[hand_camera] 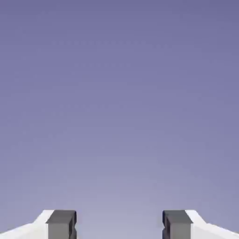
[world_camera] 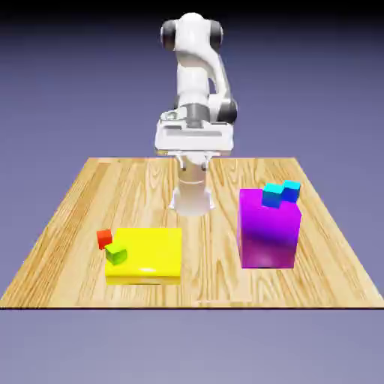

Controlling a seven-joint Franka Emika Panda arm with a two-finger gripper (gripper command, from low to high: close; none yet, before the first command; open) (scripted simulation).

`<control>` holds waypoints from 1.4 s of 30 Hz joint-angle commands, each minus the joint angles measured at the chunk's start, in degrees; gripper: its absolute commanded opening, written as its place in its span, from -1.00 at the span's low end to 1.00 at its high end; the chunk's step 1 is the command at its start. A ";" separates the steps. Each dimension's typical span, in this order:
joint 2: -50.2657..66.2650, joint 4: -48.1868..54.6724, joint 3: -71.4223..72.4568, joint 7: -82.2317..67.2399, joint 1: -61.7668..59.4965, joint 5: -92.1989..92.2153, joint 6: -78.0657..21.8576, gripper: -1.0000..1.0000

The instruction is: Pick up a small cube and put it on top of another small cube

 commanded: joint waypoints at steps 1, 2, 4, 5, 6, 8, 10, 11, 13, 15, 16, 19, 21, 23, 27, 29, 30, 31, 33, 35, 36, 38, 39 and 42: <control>2.08 1.53 -0.87 -0.15 -0.70 0.73 -2.43 0.00; 4.16 3.05 -1.74 -0.30 -1.39 1.47 -4.86 0.00; 8.31 6.10 -3.47 -0.61 -2.79 2.94 -9.72 0.00; 10.39 7.63 -4.34 -0.76 -3.48 3.67 -12.15 0.00; 12.46 9.15 -5.21 -0.91 -4.18 4.40 -14.58 0.00; 16.61 12.20 -6.94 -1.22 -5.57 5.87 -19.43 0.00; 20.77 15.25 -8.68 -1.52 -6.97 7.34 -24.29 0.00; 22.84 16.77 -9.55 -1.68 -7.66 8.07 -26.72 0.00; 27.00 19.82 -11.28 -1.98 -9.06 9.54 -31.58 0.00; 31.15 22.87 -13.02 -2.28 -10.45 11.01 -36.44 0.00; 33.23 24.40 -13.89 -2.44 -11.14 11.74 -38.87 0.00; 39.46 28.97 -16.49 -2.89 -13.23 13.94 -46.15 0.00; 43.61 32.02 -18.23 -3.20 -14.63 15.41 -51.01 0.00; 47.76 35.07 -19.96 -3.50 -16.02 16.88 -55.87 0.00; 56.07 41.17 -23.44 -4.11 -18.81 19.81 -65.58 0.00; 60.22 44.21 -25.17 -4.42 -20.20 21.28 -70.44 0.00; 62.30 45.74 -26.04 -4.57 -20.89 22.02 -72.87 0.00; 64.37 47.26 -26.91 -4.72 -21.59 22.75 -75.30 0.00; 68.53 50.31 -28.64 -5.03 -22.98 24.22 -80.16 0.00; 72.68 53.36 -30.38 -5.33 -24.38 25.68 -85.01 0.00; 74.76 54.89 -31.25 -5.48 -25.07 26.42 -87.44 0.00; 78.91 57.94 -32.98 -5.79 -26.47 27.89 -92.30 0.00; 80.97 59.45 -33.85 -5.94 -27.16 28.62 -94.71 0.00; 81.19 57.43 -33.50 -6.38 -26.53 29.24 -92.83 0.00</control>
